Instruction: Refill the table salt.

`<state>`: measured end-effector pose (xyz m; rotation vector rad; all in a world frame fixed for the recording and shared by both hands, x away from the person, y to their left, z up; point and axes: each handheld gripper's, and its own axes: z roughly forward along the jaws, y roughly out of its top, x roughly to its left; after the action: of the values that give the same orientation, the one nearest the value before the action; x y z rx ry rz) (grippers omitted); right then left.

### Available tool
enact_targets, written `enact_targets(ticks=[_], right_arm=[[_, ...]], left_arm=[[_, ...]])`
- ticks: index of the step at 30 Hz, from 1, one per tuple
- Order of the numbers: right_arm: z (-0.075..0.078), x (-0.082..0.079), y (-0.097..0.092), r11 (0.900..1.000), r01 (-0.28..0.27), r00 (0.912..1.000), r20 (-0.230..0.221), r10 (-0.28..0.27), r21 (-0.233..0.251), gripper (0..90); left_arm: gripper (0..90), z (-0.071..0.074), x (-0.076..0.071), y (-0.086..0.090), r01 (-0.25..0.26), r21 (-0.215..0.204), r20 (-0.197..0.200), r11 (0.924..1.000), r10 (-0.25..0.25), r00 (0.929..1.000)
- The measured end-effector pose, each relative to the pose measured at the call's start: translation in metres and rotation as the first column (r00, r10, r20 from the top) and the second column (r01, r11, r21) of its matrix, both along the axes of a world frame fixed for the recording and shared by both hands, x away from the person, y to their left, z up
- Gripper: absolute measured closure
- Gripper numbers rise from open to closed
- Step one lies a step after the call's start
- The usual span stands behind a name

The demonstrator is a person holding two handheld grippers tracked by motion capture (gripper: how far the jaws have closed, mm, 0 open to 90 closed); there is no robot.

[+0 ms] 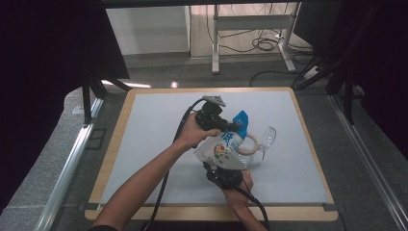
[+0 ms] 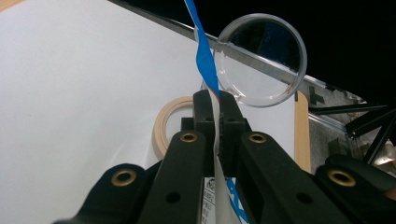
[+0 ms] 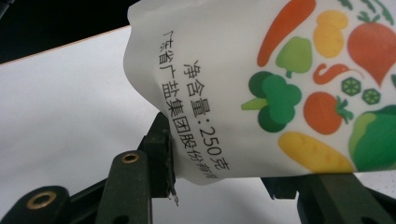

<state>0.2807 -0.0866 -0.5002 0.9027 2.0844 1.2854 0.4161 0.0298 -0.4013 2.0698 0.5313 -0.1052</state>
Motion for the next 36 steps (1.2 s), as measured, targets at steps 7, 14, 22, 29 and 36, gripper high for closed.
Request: enact_targets(ticks=[7,14,22,29,36], right_arm=[[0.001,0.0,-0.001,0.9997,-0.017,0.9998,-0.012,0.017,0.019,53.9],[0.004,0.0,-0.004,0.9992,-0.021,0.9997,-0.01,0.022,0.034,53.9],[0.004,0.0,-0.007,0.9983,-0.032,0.9994,-0.015,0.033,0.049,54.1],[0.006,-0.001,-0.005,0.9972,-0.022,0.9996,-0.019,0.023,0.071,54.3],[0.008,0.001,-0.004,0.9967,0.005,0.9997,-0.023,-0.003,0.081,54.3]], left_arm=[[89.9,0.0,0.002,0.001,0.001,0.005,-0.011,1.0,-0.001,0.9999],[89.9,0.003,0.003,-0.002,0.018,0.022,0.001,0.9996,-0.018,0.9998],[89.8,0.003,0.005,-0.004,0.027,0.027,-0.002,0.9993,-0.027,0.9996],[89.8,0.002,0.006,-0.007,0.034,0.019,-0.009,0.9993,-0.034,0.9994],[89.9,0.001,0.009,-0.013,0.038,0.027,-0.005,0.9989,-0.038,0.9993]])
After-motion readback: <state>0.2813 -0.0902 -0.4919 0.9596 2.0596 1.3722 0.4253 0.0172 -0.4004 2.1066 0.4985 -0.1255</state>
